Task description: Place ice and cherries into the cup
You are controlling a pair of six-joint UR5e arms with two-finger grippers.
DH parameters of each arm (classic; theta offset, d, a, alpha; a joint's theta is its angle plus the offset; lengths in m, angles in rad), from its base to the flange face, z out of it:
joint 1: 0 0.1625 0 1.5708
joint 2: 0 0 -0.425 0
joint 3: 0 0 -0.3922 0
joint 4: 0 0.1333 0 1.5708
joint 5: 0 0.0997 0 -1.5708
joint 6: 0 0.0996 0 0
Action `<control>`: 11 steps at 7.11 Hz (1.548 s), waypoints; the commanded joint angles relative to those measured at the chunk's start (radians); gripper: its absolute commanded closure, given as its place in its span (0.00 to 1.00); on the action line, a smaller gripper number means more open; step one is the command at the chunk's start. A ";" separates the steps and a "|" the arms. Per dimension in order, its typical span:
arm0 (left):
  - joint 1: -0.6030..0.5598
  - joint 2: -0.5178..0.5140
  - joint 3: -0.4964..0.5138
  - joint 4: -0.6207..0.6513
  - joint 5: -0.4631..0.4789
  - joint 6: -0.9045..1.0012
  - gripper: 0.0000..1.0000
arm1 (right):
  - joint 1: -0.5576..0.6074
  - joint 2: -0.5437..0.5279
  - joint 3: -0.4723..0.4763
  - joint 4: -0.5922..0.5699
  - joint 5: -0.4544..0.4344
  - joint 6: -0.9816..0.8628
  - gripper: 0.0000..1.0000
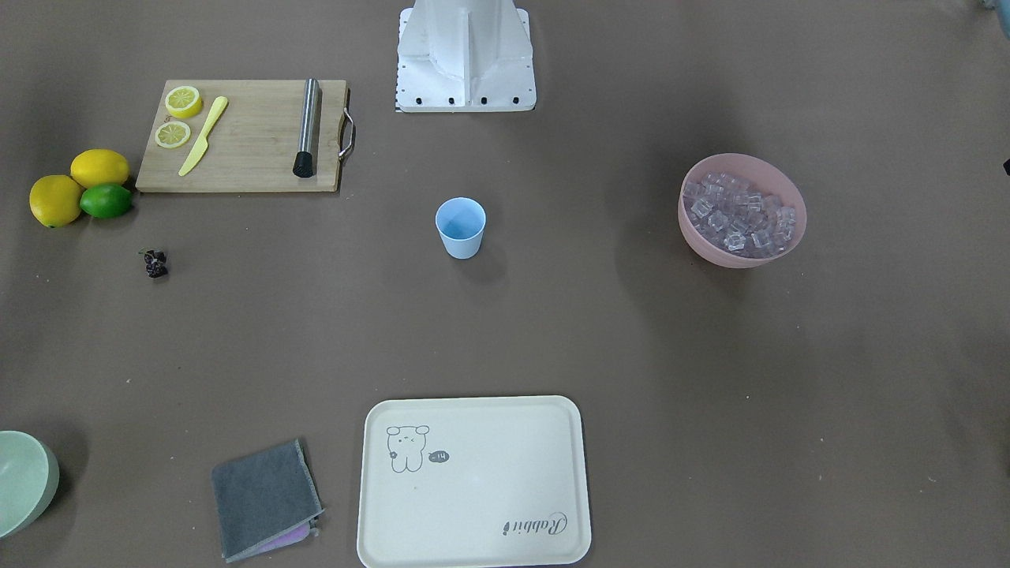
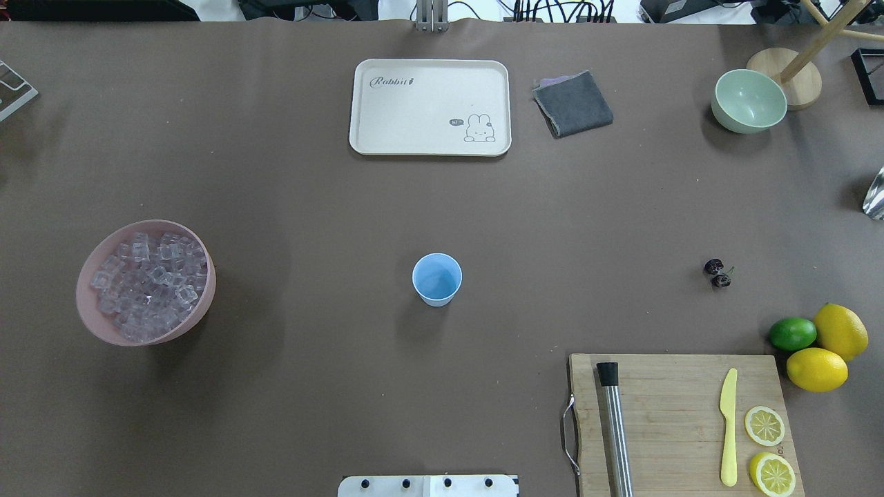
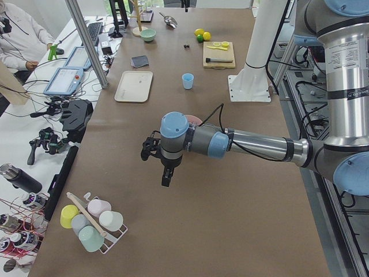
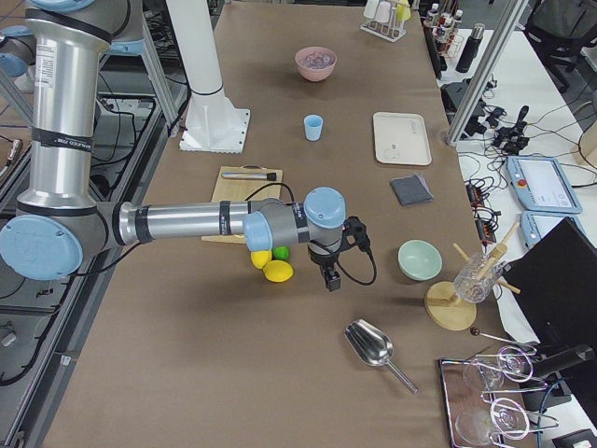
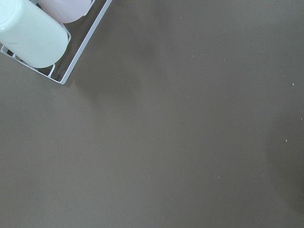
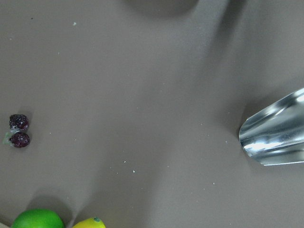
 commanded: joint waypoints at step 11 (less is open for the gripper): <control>0.523 -0.191 -0.082 -0.153 0.140 -0.923 0.03 | -0.036 -0.008 -0.005 -0.001 0.000 0.000 0.00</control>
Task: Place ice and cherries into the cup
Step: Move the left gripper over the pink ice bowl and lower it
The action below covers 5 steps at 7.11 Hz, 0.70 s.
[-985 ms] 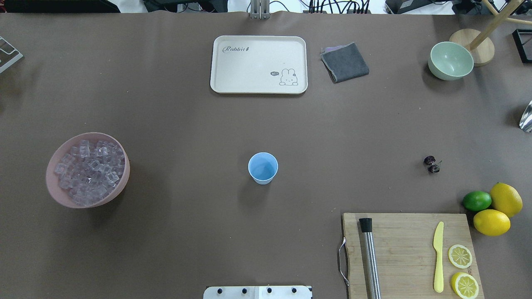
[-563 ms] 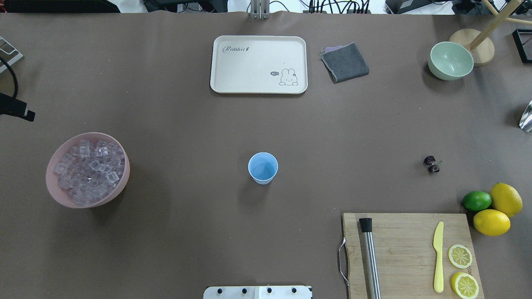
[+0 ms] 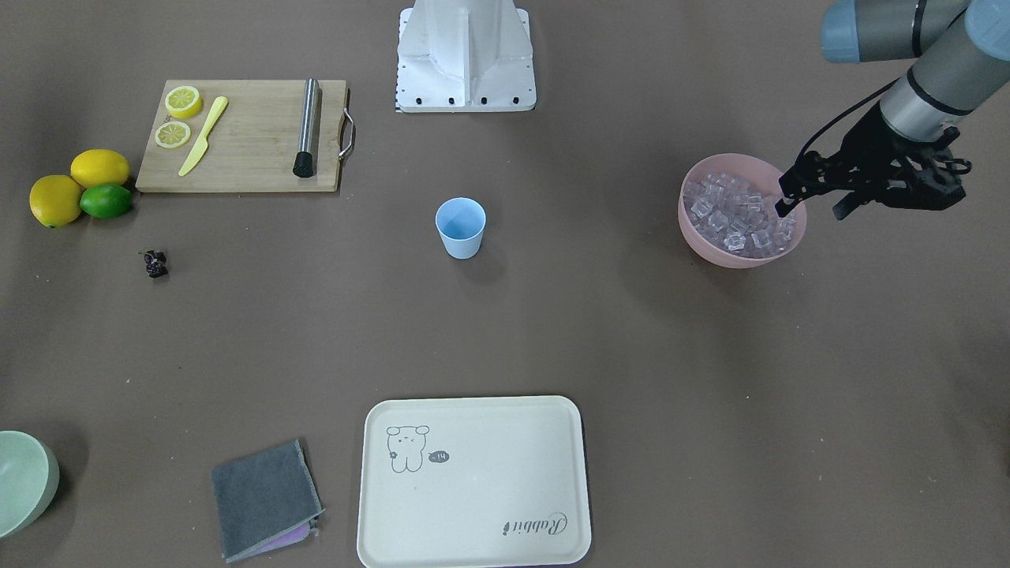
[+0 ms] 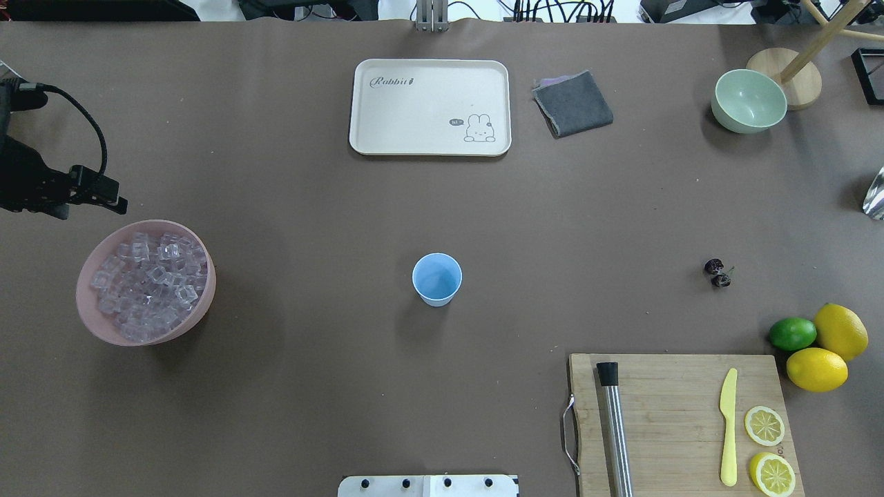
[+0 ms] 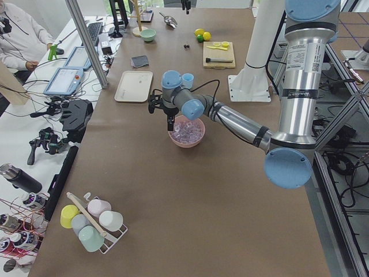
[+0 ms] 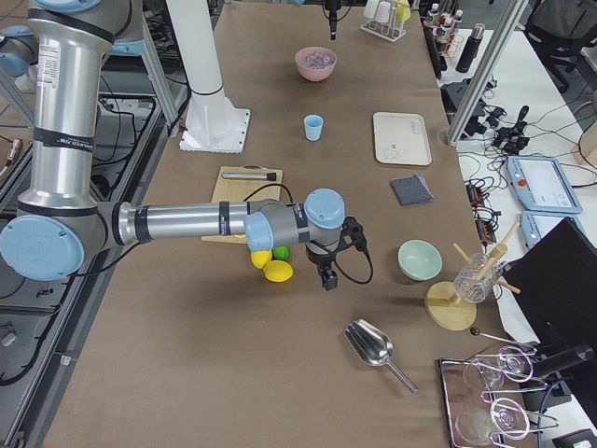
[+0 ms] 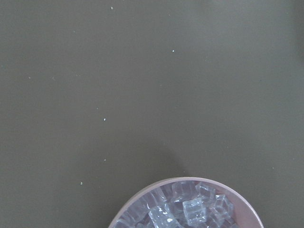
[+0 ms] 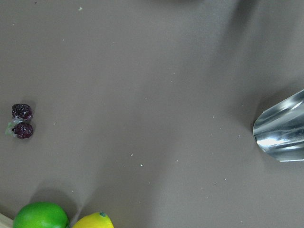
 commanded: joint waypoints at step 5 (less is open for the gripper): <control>0.122 -0.001 0.031 0.003 0.093 -0.130 0.08 | -0.009 -0.001 -0.009 0.000 -0.001 0.000 0.00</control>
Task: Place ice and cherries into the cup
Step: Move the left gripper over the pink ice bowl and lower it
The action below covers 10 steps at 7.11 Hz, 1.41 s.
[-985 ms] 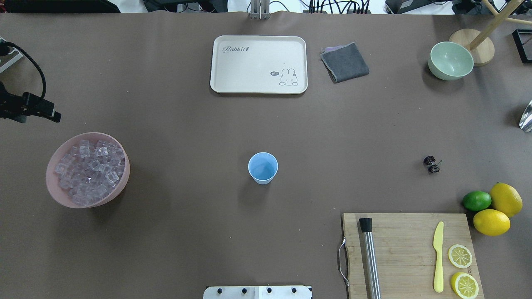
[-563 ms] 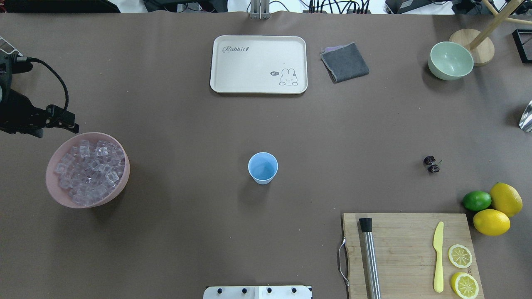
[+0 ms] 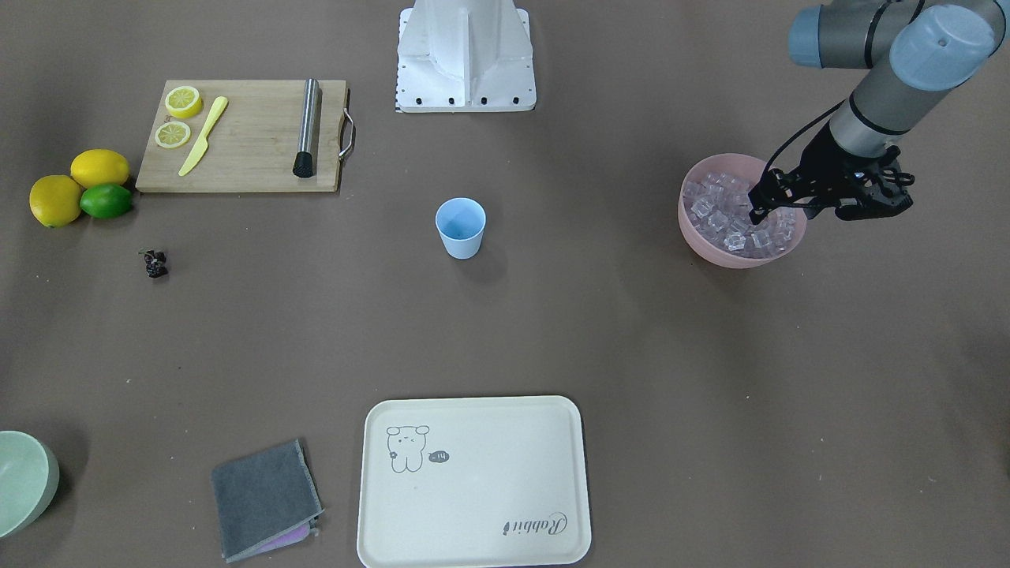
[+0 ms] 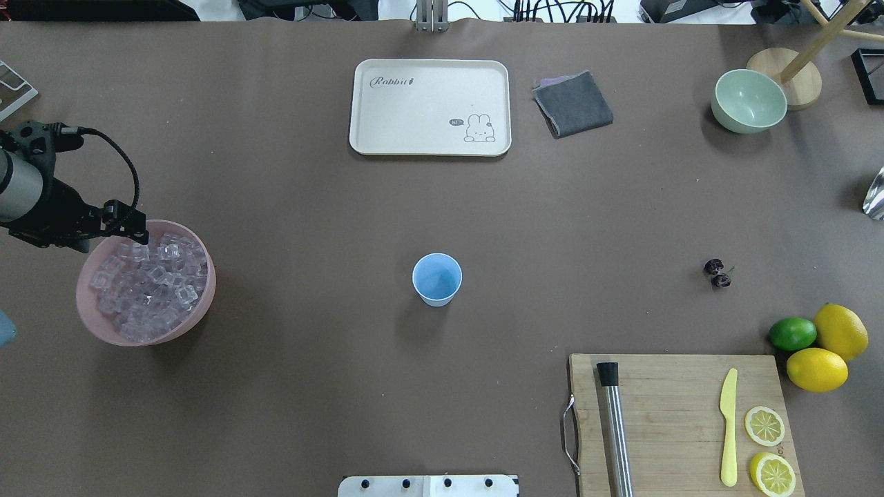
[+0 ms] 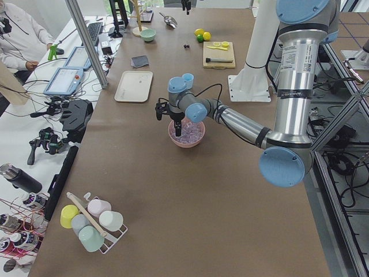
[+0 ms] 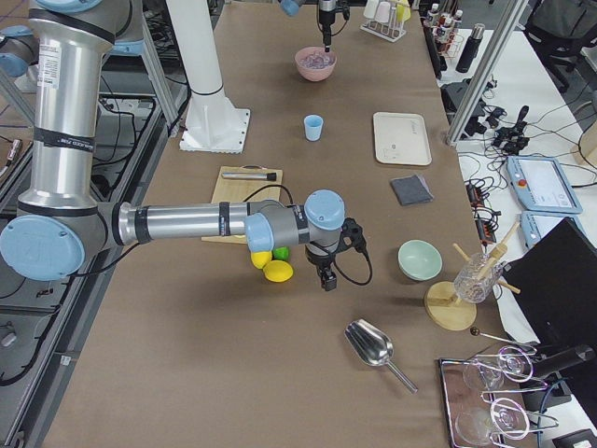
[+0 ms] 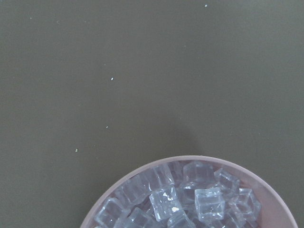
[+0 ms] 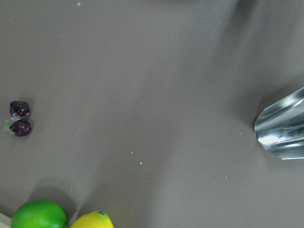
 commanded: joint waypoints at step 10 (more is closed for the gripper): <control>0.047 -0.014 0.035 -0.004 0.056 -0.015 0.47 | -0.003 -0.011 -0.002 0.000 0.000 0.000 0.00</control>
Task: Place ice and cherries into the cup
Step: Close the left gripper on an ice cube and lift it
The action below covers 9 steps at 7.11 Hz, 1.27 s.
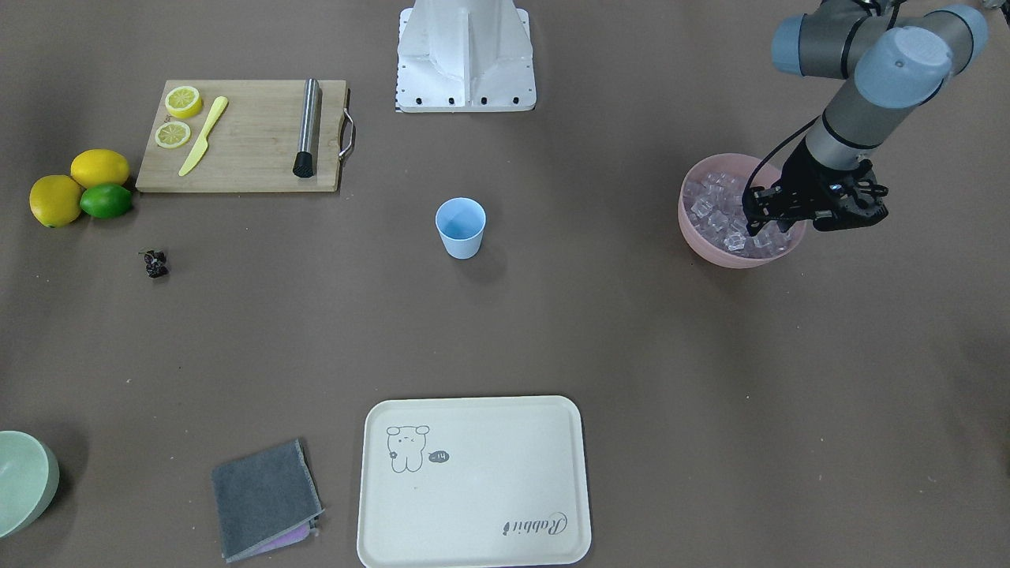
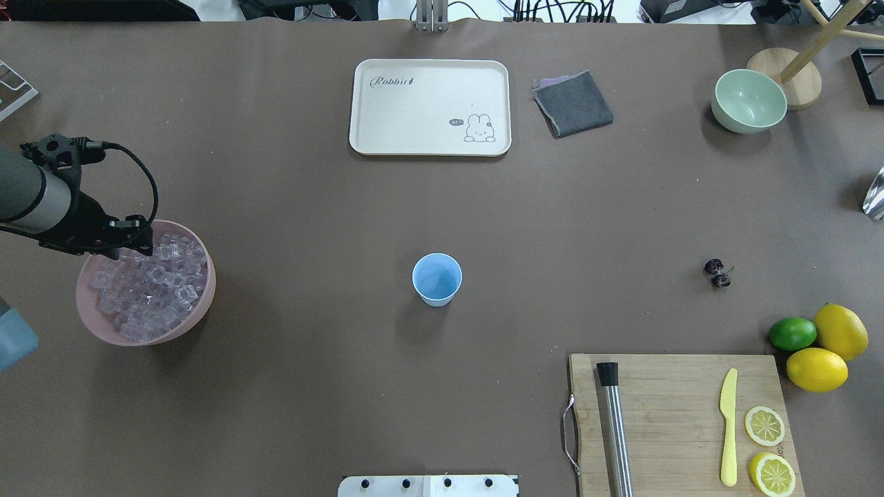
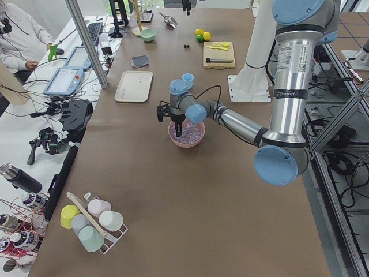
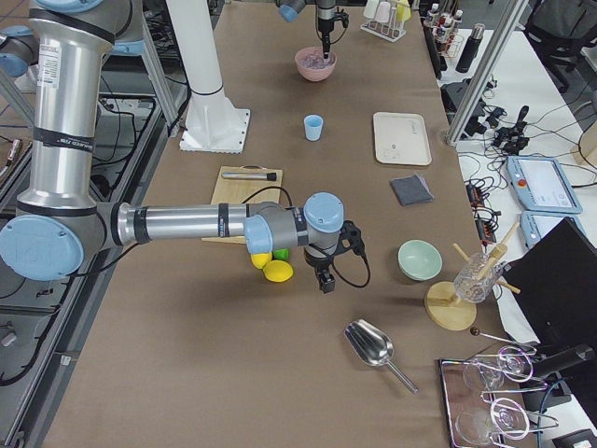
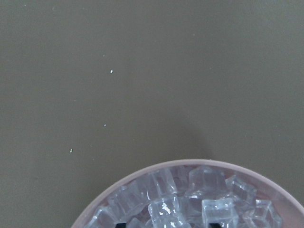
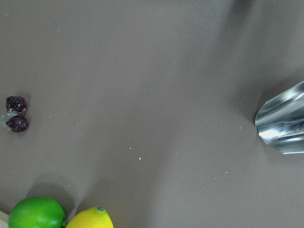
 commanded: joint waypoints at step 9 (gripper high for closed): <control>0.021 -0.005 0.027 -0.002 0.008 0.000 0.58 | 0.000 -0.019 0.001 0.000 -0.001 0.000 0.00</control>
